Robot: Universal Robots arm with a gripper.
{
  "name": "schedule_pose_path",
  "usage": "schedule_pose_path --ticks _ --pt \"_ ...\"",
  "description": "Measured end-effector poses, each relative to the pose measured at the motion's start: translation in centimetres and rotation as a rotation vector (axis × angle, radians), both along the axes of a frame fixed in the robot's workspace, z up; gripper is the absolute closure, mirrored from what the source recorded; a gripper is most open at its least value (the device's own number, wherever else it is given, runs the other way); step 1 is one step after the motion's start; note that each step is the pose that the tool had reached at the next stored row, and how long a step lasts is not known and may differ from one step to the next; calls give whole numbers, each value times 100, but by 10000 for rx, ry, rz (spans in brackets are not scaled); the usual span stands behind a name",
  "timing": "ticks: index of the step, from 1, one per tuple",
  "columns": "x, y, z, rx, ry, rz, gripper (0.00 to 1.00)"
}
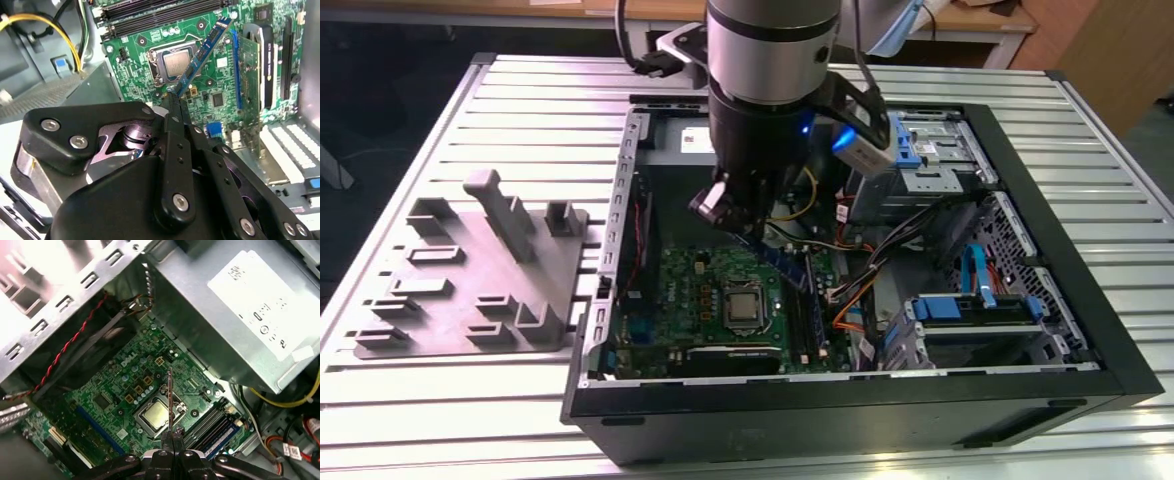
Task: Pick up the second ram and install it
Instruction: 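Insert the second ram into the second slot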
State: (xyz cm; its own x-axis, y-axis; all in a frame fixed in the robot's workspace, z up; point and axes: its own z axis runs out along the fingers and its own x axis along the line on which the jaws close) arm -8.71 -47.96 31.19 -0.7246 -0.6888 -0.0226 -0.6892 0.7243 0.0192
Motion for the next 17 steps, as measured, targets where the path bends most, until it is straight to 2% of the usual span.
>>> schedule_pose_path --ticks 17 --pt "0 0 -2 -1 0 -2435 92"
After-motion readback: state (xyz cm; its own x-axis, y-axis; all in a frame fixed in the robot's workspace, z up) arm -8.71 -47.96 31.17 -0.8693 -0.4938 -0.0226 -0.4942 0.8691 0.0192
